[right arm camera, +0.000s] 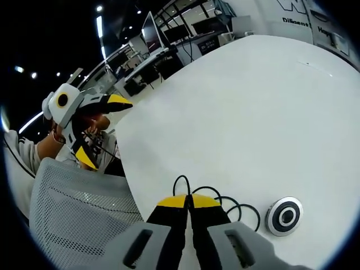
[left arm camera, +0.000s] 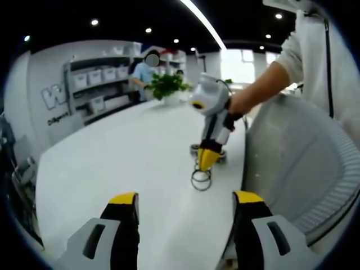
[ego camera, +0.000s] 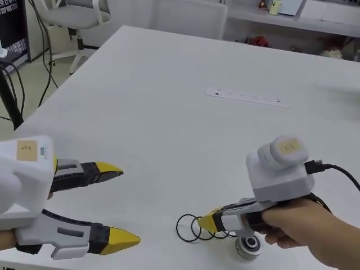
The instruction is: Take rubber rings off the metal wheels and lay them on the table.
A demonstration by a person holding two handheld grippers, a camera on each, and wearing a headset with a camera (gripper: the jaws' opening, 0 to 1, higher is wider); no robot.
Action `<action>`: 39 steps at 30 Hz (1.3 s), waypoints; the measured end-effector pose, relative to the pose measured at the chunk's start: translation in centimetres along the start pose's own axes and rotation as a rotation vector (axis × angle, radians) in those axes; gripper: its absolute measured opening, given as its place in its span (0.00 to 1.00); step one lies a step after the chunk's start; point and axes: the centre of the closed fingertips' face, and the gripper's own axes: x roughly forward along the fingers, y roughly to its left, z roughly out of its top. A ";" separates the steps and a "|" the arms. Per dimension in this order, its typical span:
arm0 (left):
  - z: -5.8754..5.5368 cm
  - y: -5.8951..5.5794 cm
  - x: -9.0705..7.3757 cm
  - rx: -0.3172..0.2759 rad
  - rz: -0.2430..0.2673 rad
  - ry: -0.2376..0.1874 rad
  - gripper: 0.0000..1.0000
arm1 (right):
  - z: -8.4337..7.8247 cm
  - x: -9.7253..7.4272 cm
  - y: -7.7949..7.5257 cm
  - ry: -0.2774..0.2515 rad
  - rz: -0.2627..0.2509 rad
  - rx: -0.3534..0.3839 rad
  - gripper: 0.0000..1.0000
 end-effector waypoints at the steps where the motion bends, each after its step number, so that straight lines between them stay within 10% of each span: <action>1: 0.0 0.0 0.0 -0.001 -0.001 0.000 0.68 | 0.0 0.0 -0.1 0.000 -0.002 0.001 0.00; 39: 0.4 -0.7 0.1 -0.026 -0.006 0.000 0.72 | 1.0 -3.1 0.0 -0.077 -0.025 -0.112 0.25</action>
